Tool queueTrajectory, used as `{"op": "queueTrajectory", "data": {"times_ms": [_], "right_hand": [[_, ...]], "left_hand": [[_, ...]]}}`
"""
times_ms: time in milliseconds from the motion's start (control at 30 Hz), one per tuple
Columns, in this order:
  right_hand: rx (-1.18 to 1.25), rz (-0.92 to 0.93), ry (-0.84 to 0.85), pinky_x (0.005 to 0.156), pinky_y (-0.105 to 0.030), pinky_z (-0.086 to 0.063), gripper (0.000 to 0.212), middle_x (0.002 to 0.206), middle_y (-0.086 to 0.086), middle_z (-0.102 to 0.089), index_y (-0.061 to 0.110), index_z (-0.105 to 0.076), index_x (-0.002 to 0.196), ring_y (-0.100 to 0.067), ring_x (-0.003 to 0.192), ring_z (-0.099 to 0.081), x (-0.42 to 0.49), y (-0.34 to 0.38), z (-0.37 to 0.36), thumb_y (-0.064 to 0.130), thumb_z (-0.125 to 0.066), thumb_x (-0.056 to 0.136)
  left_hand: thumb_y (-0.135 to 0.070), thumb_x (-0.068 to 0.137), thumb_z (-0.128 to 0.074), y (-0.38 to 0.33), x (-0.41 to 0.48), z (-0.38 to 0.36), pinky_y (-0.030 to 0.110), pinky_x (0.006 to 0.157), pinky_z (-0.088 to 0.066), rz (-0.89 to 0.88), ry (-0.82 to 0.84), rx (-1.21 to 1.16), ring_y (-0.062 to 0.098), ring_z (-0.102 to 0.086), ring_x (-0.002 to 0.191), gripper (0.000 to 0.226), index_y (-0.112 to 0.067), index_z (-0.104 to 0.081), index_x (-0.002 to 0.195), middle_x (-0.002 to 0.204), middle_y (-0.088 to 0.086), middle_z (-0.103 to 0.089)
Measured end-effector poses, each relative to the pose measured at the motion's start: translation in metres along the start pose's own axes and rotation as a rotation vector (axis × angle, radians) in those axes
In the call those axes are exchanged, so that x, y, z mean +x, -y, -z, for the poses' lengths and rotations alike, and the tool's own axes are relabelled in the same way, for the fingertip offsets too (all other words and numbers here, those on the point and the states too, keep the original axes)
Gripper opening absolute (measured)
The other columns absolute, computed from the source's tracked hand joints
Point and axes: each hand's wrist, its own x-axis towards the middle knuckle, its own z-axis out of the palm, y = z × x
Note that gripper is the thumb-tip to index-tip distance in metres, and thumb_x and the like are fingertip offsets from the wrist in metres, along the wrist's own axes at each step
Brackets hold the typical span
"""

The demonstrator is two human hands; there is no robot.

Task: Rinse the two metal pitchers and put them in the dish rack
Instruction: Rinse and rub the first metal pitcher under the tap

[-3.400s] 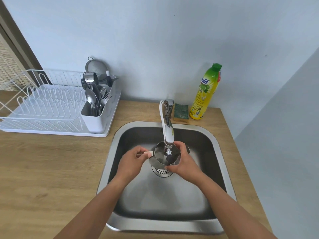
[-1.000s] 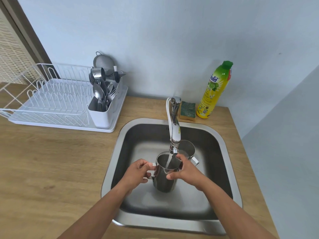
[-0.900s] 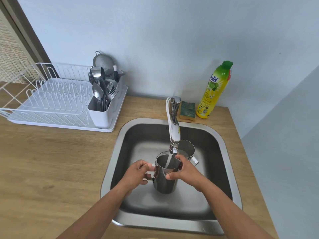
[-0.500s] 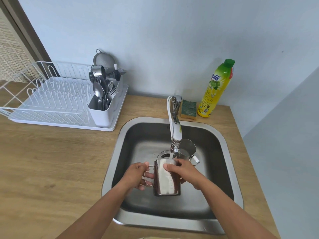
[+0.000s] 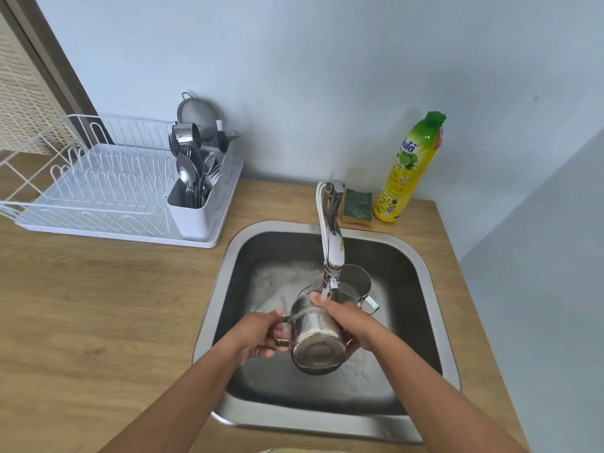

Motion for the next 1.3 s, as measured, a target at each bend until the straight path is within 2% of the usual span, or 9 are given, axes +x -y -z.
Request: {"op": "queueTrajectory", "data": {"times_ms": [100,167,367,500,733,900,1033,1167,1300], "right_hand": [[-0.042,0.052,0.031,0.075,-0.047,-0.062,0.065,0.104,-0.002,-0.074,0.023,-0.063,0.115,-0.023,0.090,-0.072,-0.001,-0.003,-0.001,0.074,-0.063,0.074],[-0.040,0.101,0.000,0.082,-0.044,-0.060,0.079,0.112,0.004,-0.071,0.026,-0.053,0.125,-0.018,0.098,-0.070,0.000,-0.008,-0.003,0.072,-0.074,0.064],[-0.043,0.256,-0.085,0.076,-0.014,-0.046,0.099,0.125,0.004,-0.055,0.020,-0.031,0.145,-0.009,0.107,-0.057,-0.012,-0.020,-0.004,0.036,-0.090,0.066],[-0.164,0.313,-0.171,0.098,-0.027,-0.046,0.106,0.120,0.008,-0.058,0.027,-0.033,0.143,-0.011,0.112,-0.057,-0.015,-0.027,0.000,0.044,-0.092,0.056],[-0.383,0.491,-0.347,0.100,-0.034,-0.047,0.104,0.114,0.010,-0.050,0.035,-0.035,0.140,-0.015,0.112,-0.054,-0.031,-0.023,0.015,0.046,-0.090,0.053],[-0.393,0.608,-0.424,0.106,-0.043,-0.046,0.101,0.134,0.010,-0.049,0.039,-0.035,0.139,-0.016,0.122,-0.051,-0.030,-0.022,0.022,0.038,-0.092,0.056],[-0.355,0.658,-0.439,0.111,-0.038,-0.042,0.101,0.140,0.012,-0.048,0.037,-0.036,0.141,-0.014,0.130,-0.046,-0.027,-0.018,0.026,0.030,-0.093,0.058],[-0.247,0.642,-0.392,0.100,-0.034,-0.051,0.098,0.132,0.011,-0.055,0.042,-0.036,0.135,-0.011,0.120,-0.056,-0.017,-0.013,0.025,0.024,-0.093,0.057],[-0.192,0.630,-0.358,0.092,-0.021,-0.045,0.093,0.127,0.015,-0.055,0.043,-0.035,0.131,-0.006,0.117,-0.055,-0.010,-0.005,0.017,0.020,-0.092,0.061]], "left_hand": [[-0.037,0.100,-0.050,-0.003,-0.001,0.001,0.023,0.038,-0.050,-0.046,0.038,-0.004,0.023,-0.072,0.057,0.034,-0.003,-0.056,0.101,0.083,0.013,-0.078],[-0.037,0.100,-0.052,-0.001,-0.001,0.002,0.028,0.046,-0.057,-0.072,0.060,0.006,0.030,-0.074,0.069,0.033,-0.004,-0.056,0.106,0.093,0.015,-0.077],[-0.028,0.098,-0.057,0.003,0.000,0.005,0.037,0.067,-0.062,-0.136,0.111,0.042,0.035,-0.072,0.091,0.023,-0.006,-0.058,0.107,0.108,0.016,-0.073],[-0.021,0.098,-0.057,0.003,0.000,-0.002,0.033,0.066,-0.060,-0.150,0.120,0.093,0.027,-0.070,0.086,0.022,-0.003,-0.060,0.110,0.104,0.015,-0.072],[-0.012,0.097,-0.058,-0.004,0.000,-0.021,0.033,0.072,-0.061,-0.202,0.156,0.073,0.024,-0.070,0.094,0.019,-0.001,-0.061,0.112,0.104,0.013,-0.069],[-0.008,0.095,-0.060,-0.011,0.006,-0.028,0.034,0.079,-0.061,-0.306,0.120,0.028,0.022,-0.069,0.099,0.004,-0.007,-0.063,0.098,0.099,0.012,-0.069],[-0.004,0.093,-0.062,-0.018,0.005,-0.027,0.030,0.078,-0.060,-0.381,0.031,0.009,0.016,-0.067,0.089,0.006,-0.005,-0.067,0.096,0.093,0.008,-0.068],[-0.004,0.090,-0.066,-0.022,0.002,-0.020,0.030,0.078,-0.059,-0.427,-0.064,0.027,0.015,-0.064,0.085,0.008,-0.004,-0.070,0.096,0.093,0.009,-0.067],[-0.013,0.086,-0.073,-0.026,-0.005,-0.011,0.035,0.080,-0.058,-0.491,-0.242,0.145,0.011,-0.063,0.075,0.008,-0.014,-0.076,0.092,0.088,0.005,-0.073]]}}
